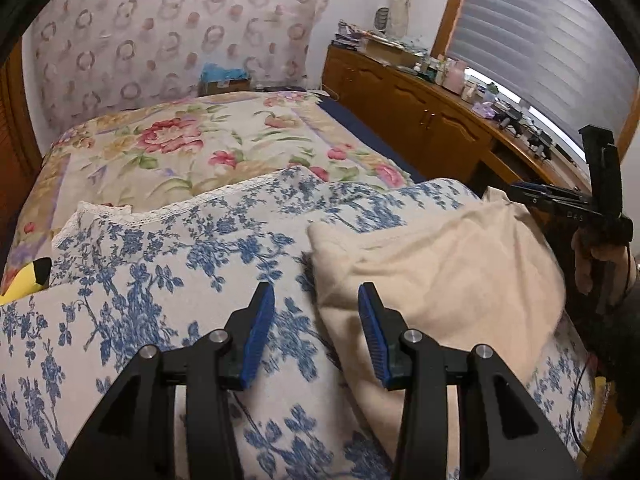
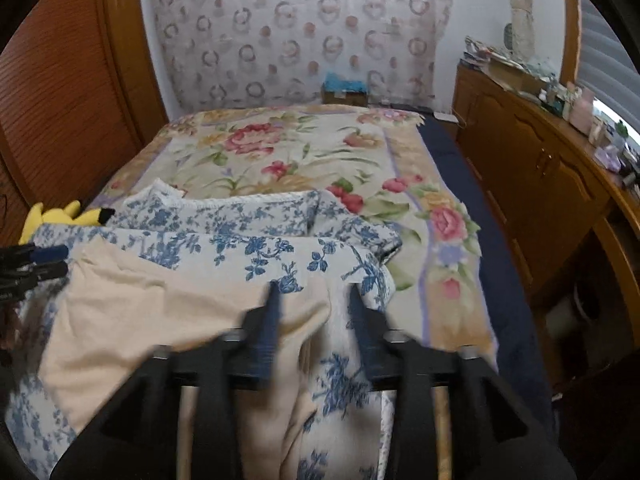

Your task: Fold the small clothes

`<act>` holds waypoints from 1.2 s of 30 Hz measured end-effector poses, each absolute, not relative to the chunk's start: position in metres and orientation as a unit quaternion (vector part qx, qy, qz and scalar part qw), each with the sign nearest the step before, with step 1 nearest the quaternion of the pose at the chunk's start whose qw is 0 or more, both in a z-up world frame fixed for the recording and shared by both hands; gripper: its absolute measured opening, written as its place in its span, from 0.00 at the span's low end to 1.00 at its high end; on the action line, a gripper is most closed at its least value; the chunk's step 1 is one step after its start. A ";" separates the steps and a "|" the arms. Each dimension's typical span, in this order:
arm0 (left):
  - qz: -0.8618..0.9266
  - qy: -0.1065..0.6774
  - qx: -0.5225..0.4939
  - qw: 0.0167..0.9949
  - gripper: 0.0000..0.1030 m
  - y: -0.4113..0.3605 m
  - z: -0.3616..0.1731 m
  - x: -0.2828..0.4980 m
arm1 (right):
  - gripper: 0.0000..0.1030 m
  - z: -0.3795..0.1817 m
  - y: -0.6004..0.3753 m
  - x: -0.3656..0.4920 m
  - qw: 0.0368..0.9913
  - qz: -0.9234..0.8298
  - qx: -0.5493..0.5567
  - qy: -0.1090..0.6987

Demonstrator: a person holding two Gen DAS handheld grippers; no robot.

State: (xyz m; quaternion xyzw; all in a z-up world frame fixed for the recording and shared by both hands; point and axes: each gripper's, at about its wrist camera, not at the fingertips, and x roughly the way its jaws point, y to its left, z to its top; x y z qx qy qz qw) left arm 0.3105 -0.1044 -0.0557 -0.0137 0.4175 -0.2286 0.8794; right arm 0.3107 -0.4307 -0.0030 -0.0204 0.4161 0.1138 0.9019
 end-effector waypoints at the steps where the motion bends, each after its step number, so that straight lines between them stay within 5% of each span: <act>1: -0.232 0.418 -0.009 0.878 0.42 -0.107 -0.056 0.307 | 0.52 -0.001 -0.430 0.305 0.902 0.117 -0.017 0.415; 5: -0.241 0.430 -0.003 0.870 0.43 -0.115 -0.060 0.301 | 0.66 -0.003 -0.426 0.275 0.896 0.136 -0.012 0.423; 23: -0.259 0.473 -0.068 0.839 0.43 -0.123 -0.081 0.319 | 0.70 -0.048 -0.406 0.262 0.856 0.173 0.043 0.486; 26: -0.270 0.470 -0.070 0.838 0.35 -0.127 -0.082 0.321 | 0.62 -0.050 -0.403 0.262 0.854 0.187 0.039 0.483; 29: -0.279 0.475 -0.088 0.830 0.12 -0.126 -0.084 0.325 | 0.39 -0.050 -0.398 0.261 0.851 0.207 0.034 0.482; 31: -0.286 0.472 -0.091 0.829 0.07 -0.126 -0.081 0.323 | 0.23 -0.047 -0.398 0.260 0.852 0.216 0.031 0.476; 36: -0.302 0.425 -0.088 0.849 0.06 -0.120 -0.047 0.300 | 0.18 -0.010 -0.391 0.248 0.871 0.240 0.007 0.429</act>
